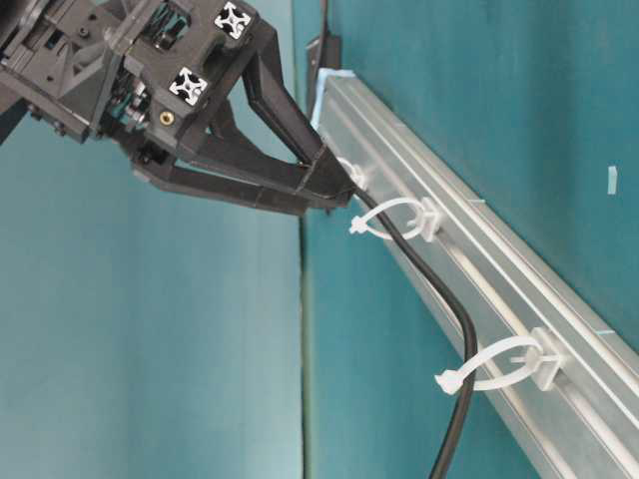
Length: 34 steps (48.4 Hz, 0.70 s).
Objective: Pass the USB cable through three rings with both arms.
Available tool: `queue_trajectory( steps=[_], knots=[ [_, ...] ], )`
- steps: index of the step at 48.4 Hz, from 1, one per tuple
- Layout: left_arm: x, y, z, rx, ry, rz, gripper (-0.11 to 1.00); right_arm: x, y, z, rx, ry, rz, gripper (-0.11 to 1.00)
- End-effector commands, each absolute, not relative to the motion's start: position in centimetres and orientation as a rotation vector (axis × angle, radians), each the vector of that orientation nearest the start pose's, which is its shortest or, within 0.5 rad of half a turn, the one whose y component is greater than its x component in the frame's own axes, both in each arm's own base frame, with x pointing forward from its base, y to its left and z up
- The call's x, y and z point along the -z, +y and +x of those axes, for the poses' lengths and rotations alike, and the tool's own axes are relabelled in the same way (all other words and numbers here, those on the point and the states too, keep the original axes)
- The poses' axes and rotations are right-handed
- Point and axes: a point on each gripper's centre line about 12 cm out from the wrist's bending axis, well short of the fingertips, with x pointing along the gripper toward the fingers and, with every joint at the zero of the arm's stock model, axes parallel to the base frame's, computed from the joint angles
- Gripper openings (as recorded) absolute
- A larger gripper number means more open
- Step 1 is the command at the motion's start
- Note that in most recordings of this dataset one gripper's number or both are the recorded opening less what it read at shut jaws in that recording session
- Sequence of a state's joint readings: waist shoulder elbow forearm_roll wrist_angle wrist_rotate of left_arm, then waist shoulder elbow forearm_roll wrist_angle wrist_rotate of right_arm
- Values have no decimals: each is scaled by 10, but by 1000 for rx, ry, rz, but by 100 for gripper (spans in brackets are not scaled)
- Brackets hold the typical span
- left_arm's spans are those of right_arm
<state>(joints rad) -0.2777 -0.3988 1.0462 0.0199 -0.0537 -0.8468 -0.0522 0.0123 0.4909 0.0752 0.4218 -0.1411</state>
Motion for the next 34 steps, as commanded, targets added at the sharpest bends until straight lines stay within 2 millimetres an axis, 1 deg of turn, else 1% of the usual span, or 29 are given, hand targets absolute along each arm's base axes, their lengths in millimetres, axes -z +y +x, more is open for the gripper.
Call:
queue_trajectory(
  steps=[1, 2, 4, 8, 13, 15, 16, 17, 20, 22, 27, 34],
  knots=[
    [-196, -78, 268, 44, 611, -722, 10, -193, -15, 398, -13, 906, -22, 88],
    [-196, -78, 268, 44, 611, -722, 12, -194, -15, 397, -13, 905, -24, 88],
    [-197, -78, 268, 45, 609, -722, 21, -195, -15, 396, -14, 909, -25, 88],
    [-198, -78, 268, 49, 606, -714, 44, -199, -16, 391, -15, 905, -30, 88],
    [-204, -78, 266, 72, 582, -677, 74, -206, -22, 381, 0, 894, -39, 88],
    [-208, -78, 265, 83, 571, -655, 84, -209, -25, 376, 9, 888, -38, 88],
    [-210, -78, 266, 89, 563, -645, 87, -210, -27, 374, 14, 885, -34, 88],
    [-211, -77, 265, 95, 557, -633, 87, -213, -28, 372, 18, 879, -34, 88],
    [-217, -77, 263, 112, 535, -604, 81, -216, -32, 365, 31, 868, -28, 88],
    [-220, -77, 262, 121, 523, -586, 79, -220, -34, 360, 38, 856, -24, 88],
    [-229, -75, 258, 141, 489, -555, 83, -219, -33, 348, 37, 852, -33, 88],
    [-239, -74, 255, 166, 448, -503, 84, -217, -30, 334, 35, 855, -27, 88]
  ],
)
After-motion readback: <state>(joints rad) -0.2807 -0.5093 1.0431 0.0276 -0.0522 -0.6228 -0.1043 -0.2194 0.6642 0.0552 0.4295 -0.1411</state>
